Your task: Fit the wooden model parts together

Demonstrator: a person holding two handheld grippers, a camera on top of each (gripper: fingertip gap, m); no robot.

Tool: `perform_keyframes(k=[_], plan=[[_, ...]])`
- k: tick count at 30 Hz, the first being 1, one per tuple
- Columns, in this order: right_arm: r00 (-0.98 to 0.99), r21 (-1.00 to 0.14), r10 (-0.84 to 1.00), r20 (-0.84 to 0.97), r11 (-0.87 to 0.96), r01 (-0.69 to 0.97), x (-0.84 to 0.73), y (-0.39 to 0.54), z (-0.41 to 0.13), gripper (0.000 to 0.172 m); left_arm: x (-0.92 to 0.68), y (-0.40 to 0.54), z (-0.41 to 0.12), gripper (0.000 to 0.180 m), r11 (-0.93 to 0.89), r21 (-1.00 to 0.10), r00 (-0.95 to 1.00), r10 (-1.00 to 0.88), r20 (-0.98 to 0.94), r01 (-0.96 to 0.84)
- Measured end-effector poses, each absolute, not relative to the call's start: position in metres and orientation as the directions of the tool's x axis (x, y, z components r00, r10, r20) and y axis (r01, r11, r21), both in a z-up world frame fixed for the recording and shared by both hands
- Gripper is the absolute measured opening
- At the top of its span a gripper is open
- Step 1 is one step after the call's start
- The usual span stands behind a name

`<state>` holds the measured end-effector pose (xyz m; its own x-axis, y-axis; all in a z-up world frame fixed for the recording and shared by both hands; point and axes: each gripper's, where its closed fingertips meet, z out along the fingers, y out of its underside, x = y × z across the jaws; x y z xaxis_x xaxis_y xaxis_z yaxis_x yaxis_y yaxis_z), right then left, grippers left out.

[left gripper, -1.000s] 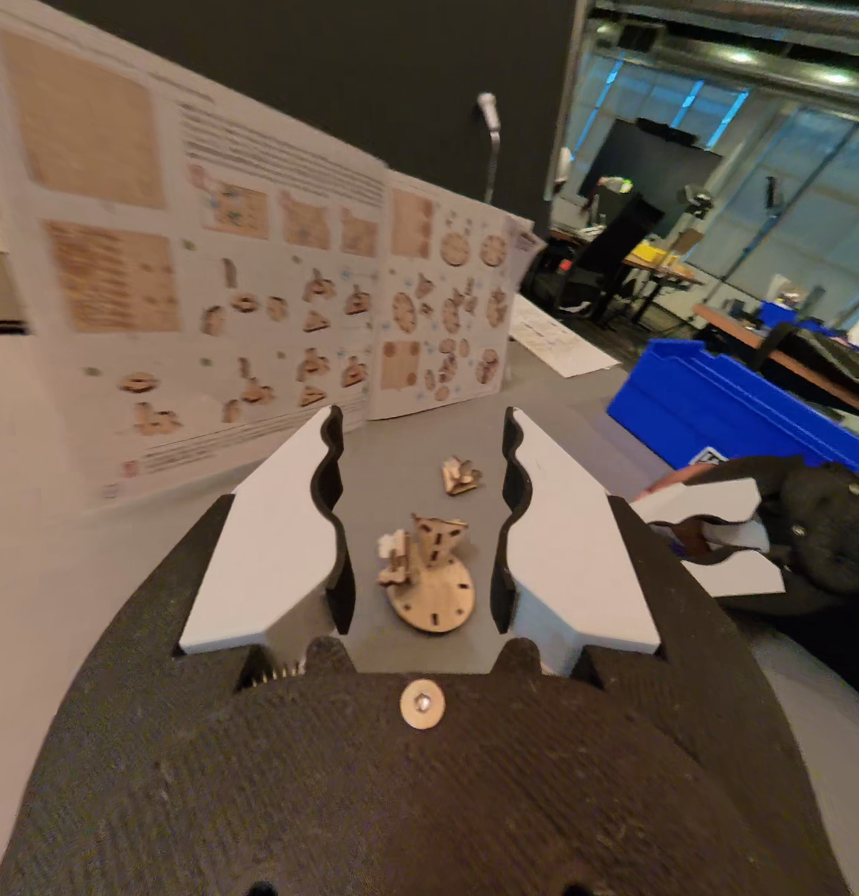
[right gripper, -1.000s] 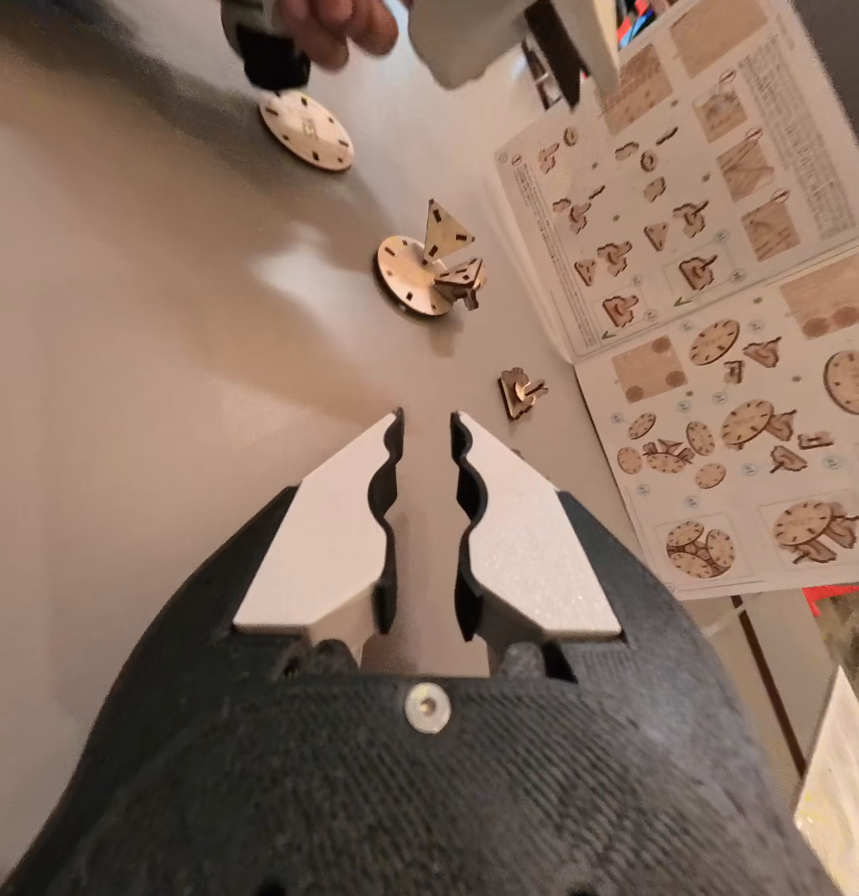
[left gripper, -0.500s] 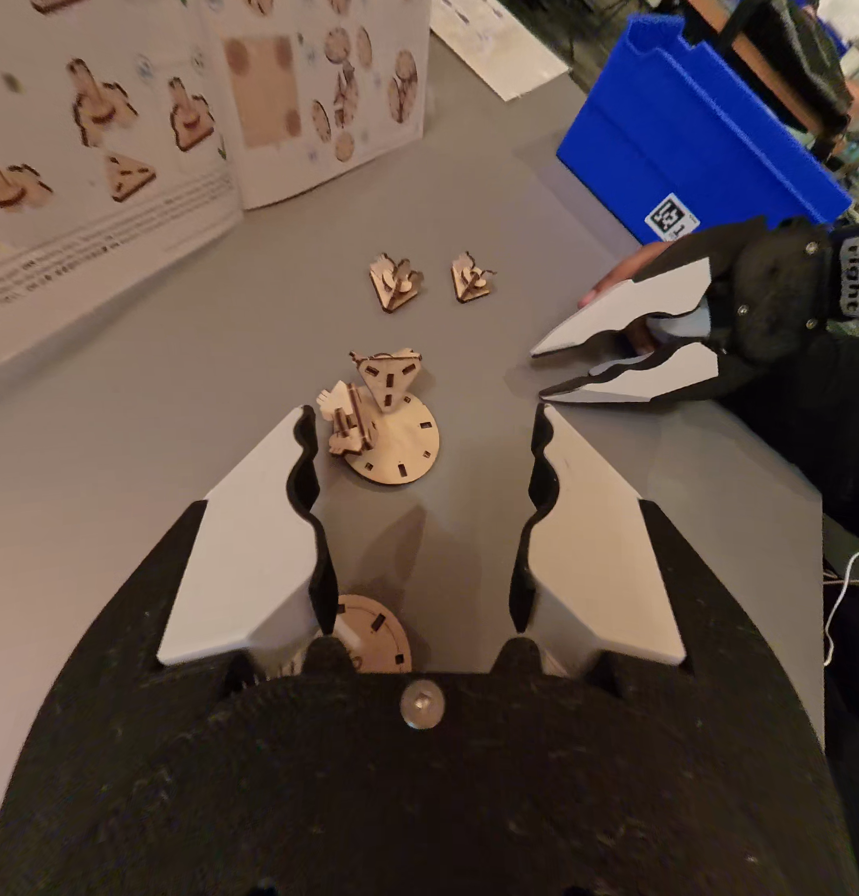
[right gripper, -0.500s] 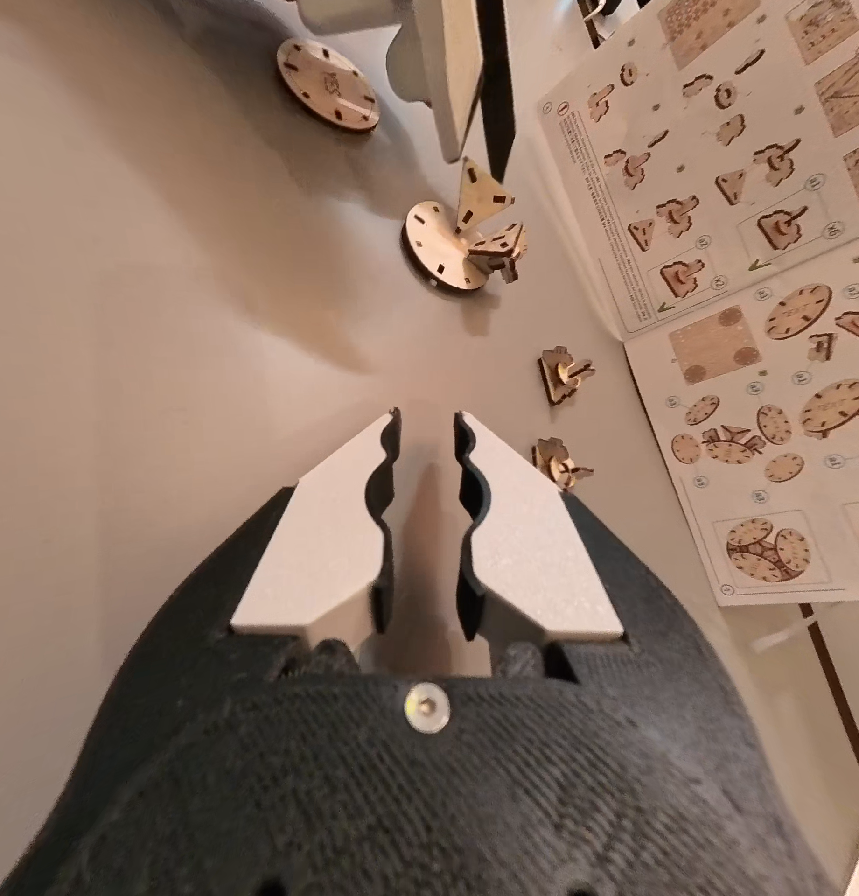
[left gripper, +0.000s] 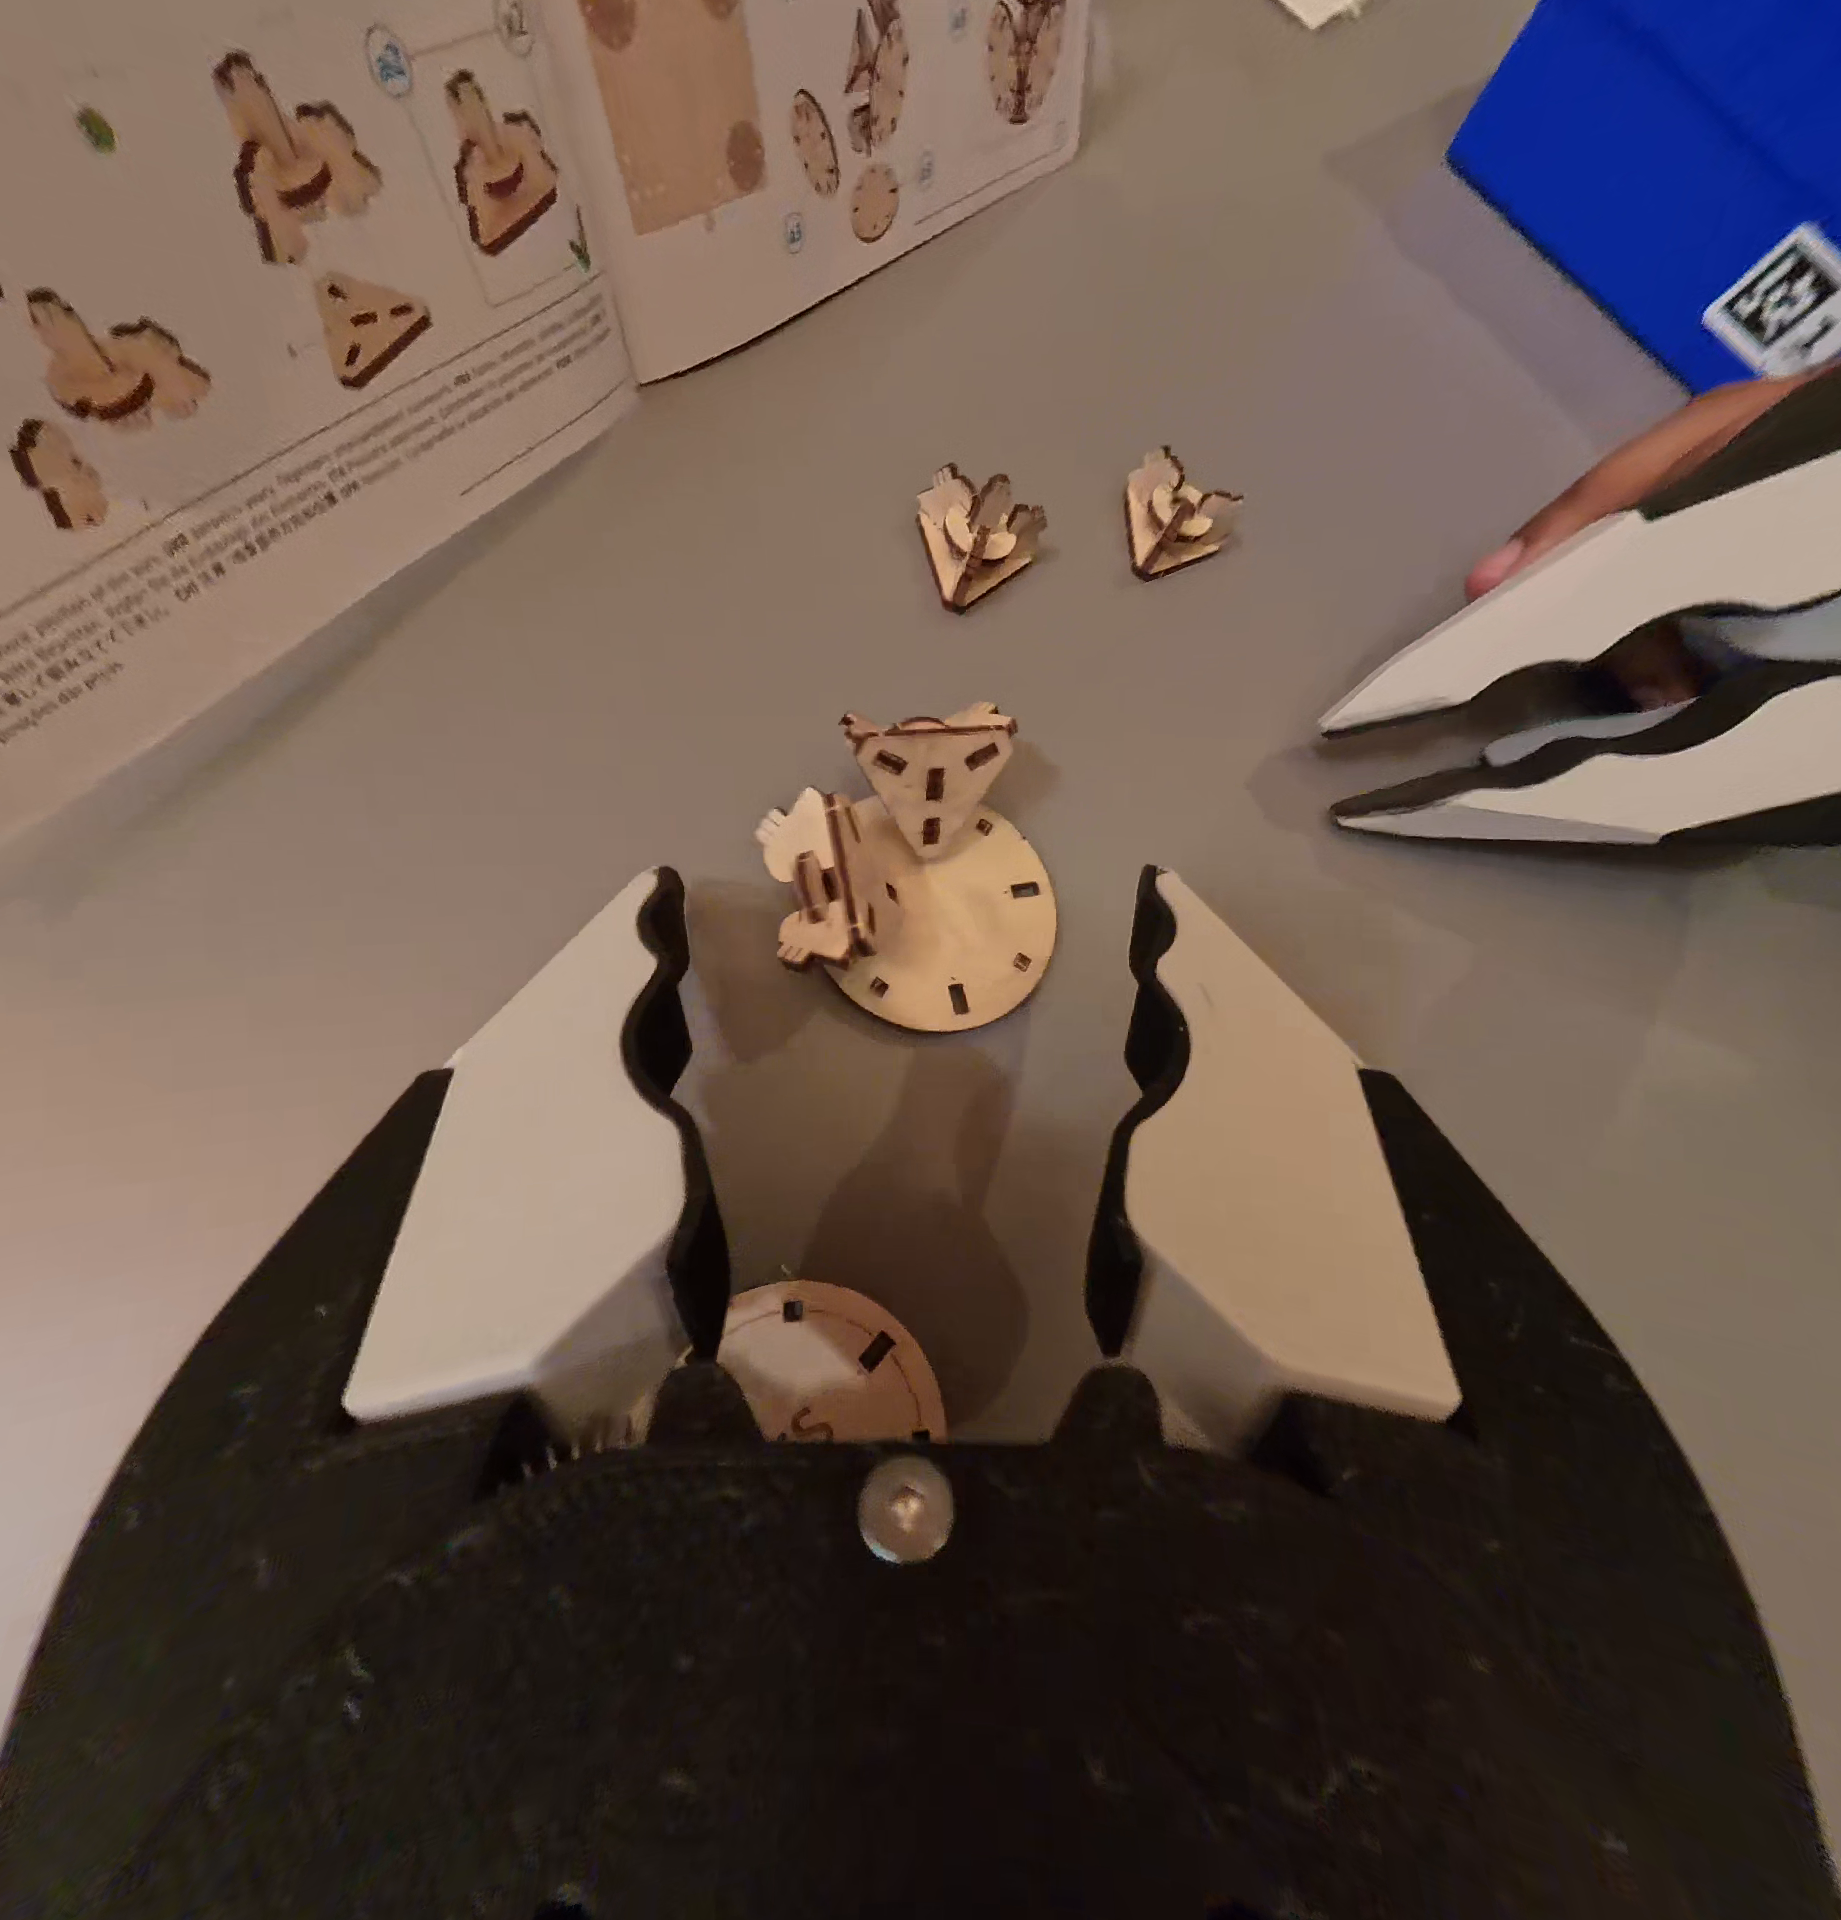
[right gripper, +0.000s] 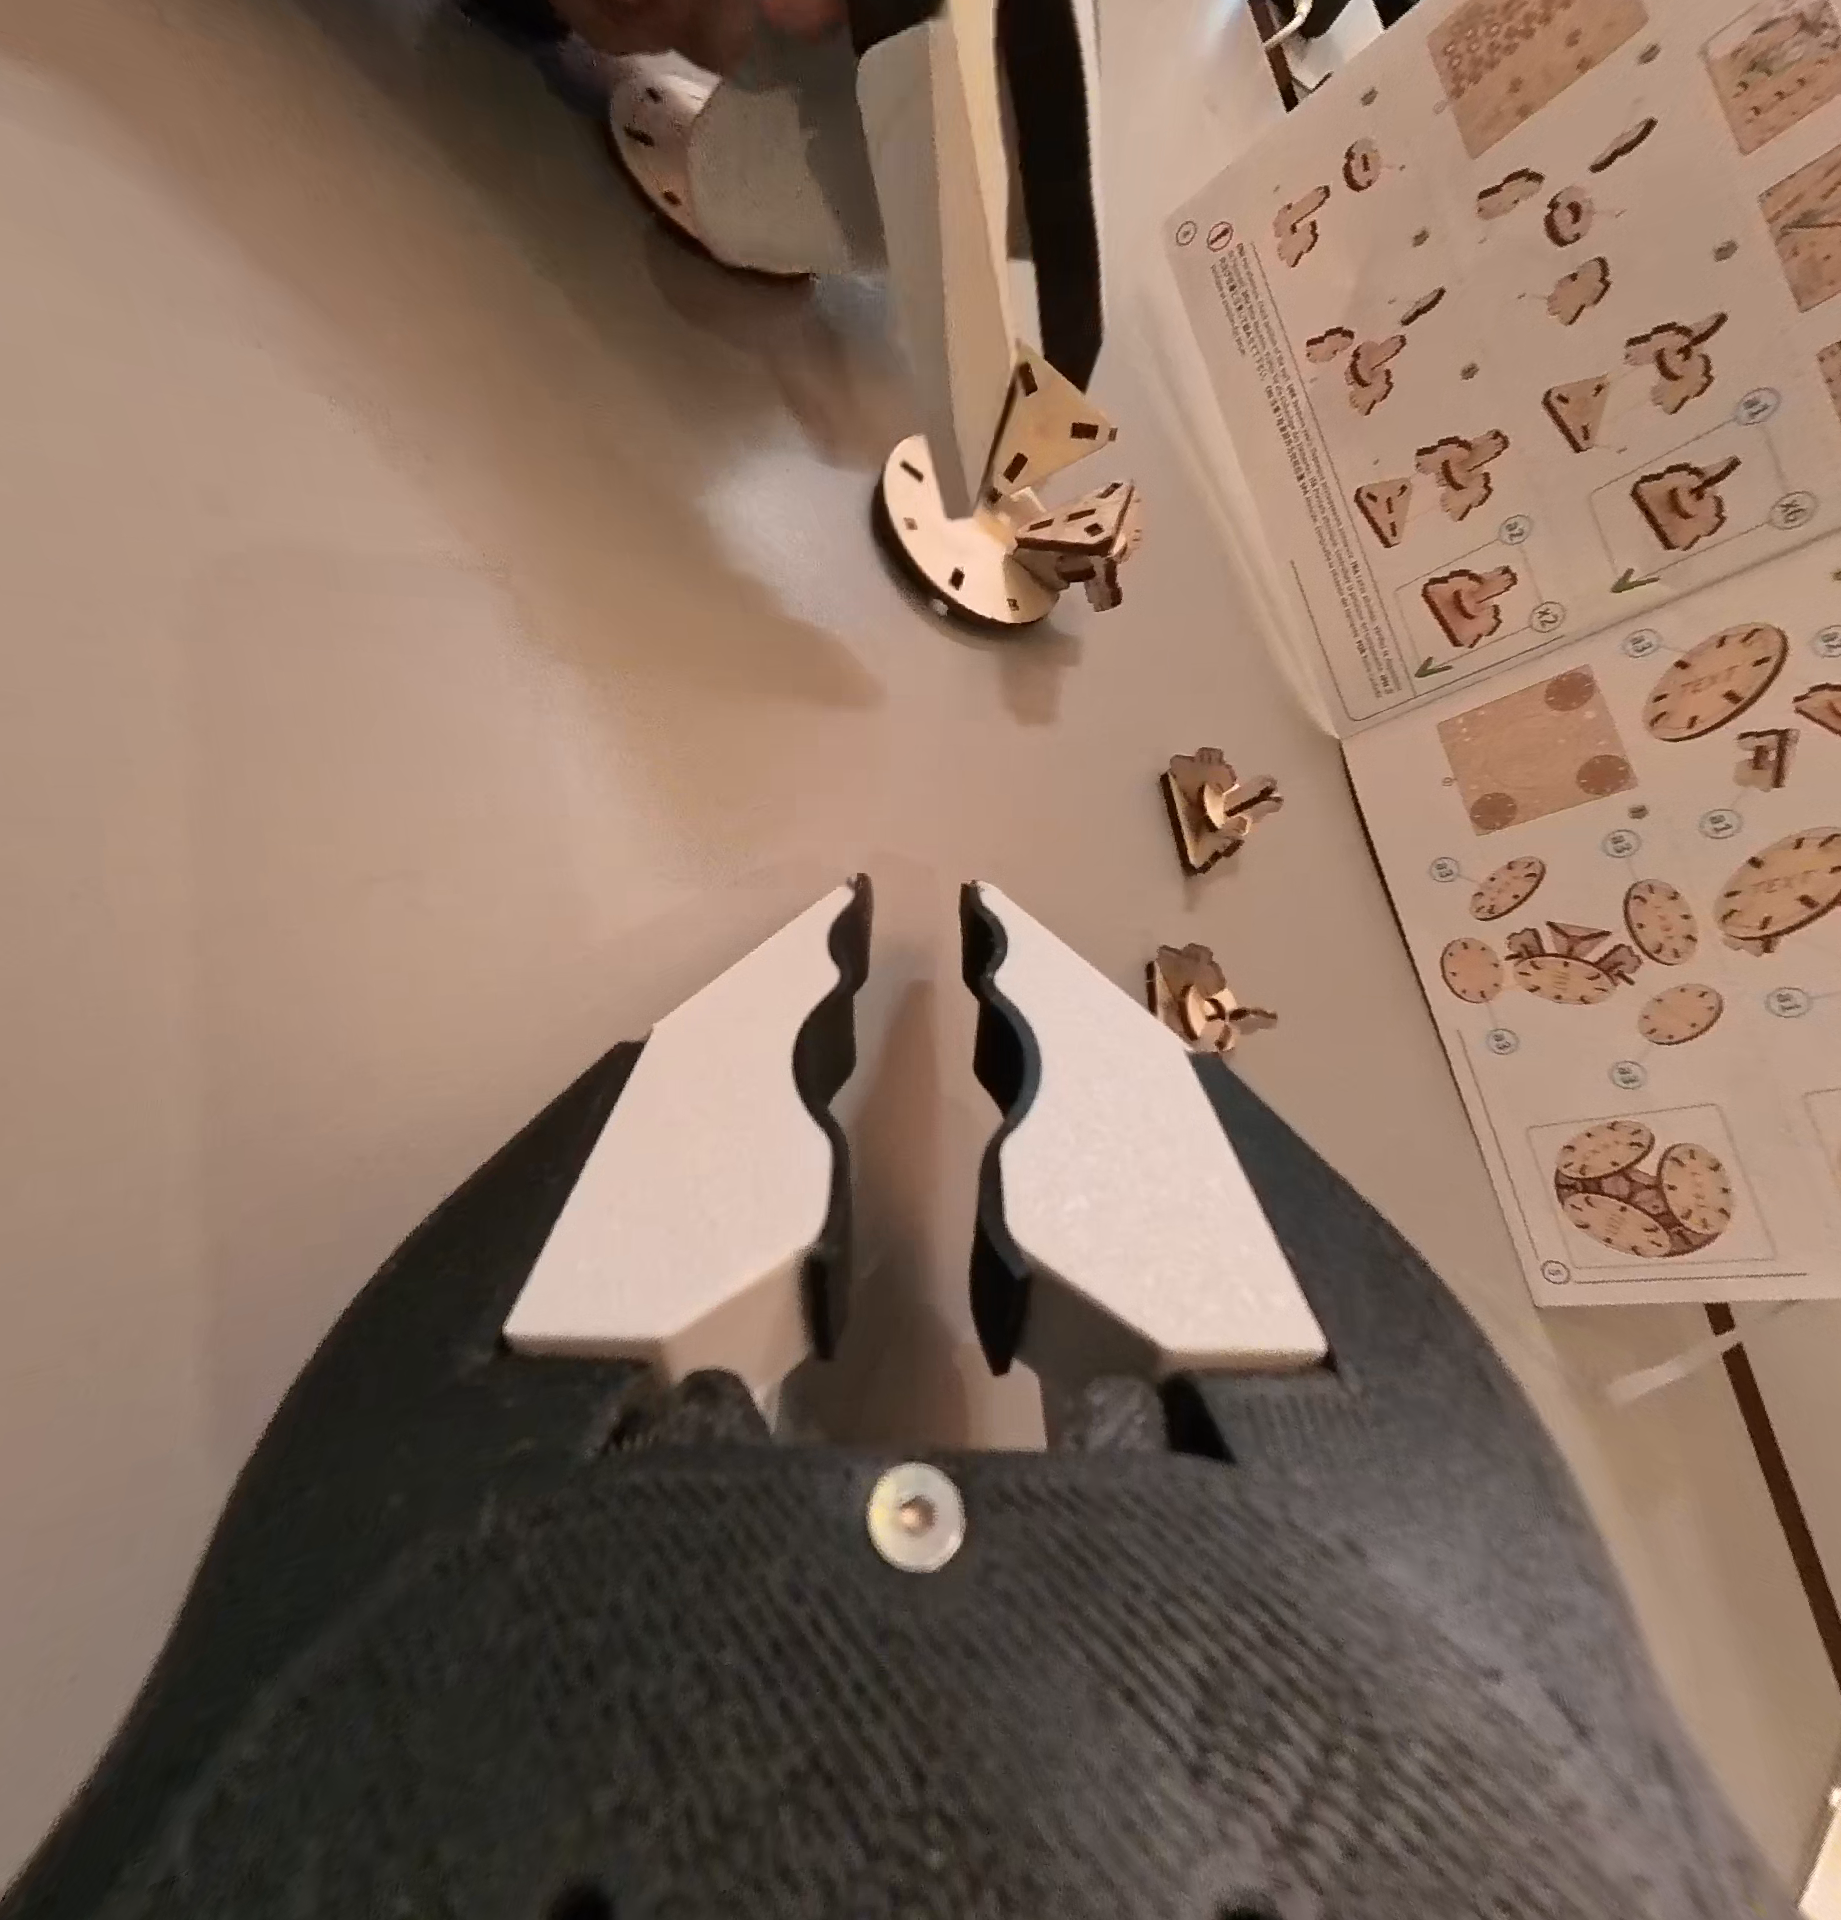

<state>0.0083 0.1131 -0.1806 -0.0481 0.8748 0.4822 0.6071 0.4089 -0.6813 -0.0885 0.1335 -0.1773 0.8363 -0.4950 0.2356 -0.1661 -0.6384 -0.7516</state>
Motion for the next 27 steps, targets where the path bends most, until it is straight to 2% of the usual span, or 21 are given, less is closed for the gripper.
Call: perform_keyframes(k=[7, 12, 27], plan=[[-0.058, -0.666, 0.864, 0.501, 0.427, 0.611, 0.008, 0.113, -0.181, 0.016, -0.086, 0.130, -0.191, 0.080, -0.626, -0.718, 0.844, -0.526, 0.101, -0.304], [-0.069, -0.646, 0.850, 0.523, 0.448, 0.618, 0.008, 0.112, -0.182, 0.015, -0.084, 0.128, -0.193, 0.060, -0.598, -0.710, 0.830, -0.556, 0.035, -0.371], [0.038, -0.721, 0.902, 0.430, 0.317, 0.616, 0.015, 0.131, -0.176, 0.016, -0.064, 0.119, -0.194, 0.062, -0.554, -0.706, 0.778, -0.628, 0.008, -0.440]])
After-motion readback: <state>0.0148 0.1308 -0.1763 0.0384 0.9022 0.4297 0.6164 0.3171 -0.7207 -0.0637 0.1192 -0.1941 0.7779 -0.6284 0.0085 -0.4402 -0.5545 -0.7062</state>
